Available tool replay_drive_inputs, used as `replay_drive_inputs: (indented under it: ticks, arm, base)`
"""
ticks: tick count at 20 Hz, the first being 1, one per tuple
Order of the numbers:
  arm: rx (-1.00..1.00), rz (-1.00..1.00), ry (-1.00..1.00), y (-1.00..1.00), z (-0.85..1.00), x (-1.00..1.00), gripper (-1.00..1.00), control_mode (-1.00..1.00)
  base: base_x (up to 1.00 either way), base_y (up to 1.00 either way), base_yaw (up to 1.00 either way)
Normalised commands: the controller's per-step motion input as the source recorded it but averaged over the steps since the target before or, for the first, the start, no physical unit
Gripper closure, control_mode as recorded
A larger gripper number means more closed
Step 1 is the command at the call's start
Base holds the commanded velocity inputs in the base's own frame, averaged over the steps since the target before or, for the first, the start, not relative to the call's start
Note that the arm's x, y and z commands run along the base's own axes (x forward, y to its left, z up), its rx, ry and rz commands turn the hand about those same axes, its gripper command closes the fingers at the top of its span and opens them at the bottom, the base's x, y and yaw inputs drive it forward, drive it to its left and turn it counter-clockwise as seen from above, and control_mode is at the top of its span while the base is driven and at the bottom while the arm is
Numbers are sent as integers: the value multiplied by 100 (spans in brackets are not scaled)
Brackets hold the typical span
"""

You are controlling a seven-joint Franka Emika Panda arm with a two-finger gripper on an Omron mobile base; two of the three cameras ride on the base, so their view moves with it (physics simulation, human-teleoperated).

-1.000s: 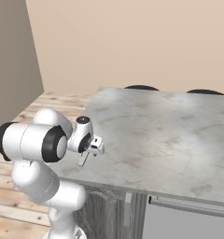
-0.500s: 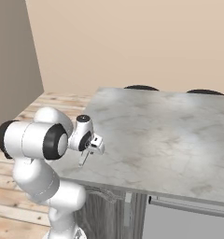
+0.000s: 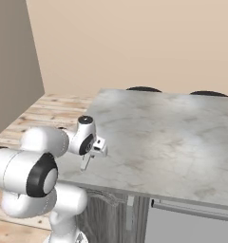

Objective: Pick up the tongs from the counter and place them near the plate next to the oven.

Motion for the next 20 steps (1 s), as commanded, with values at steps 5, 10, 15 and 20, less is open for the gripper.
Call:
replay_drive_inputs:
  ticks: [5,10,15,20]
  arm:
    - [1,8,0,-22,97,-16,100,-100]
    - [1,9,-4,-20,96,-21,100,-100]
    - [0,4,-4,-2,55,-34,100,-100]
    - [0,0,-1,-1,31,-41,100,-100]
  base:
    - [0,0,0]
    - [0,0,0]
    - [0,0,0]
    - [0,0,0]
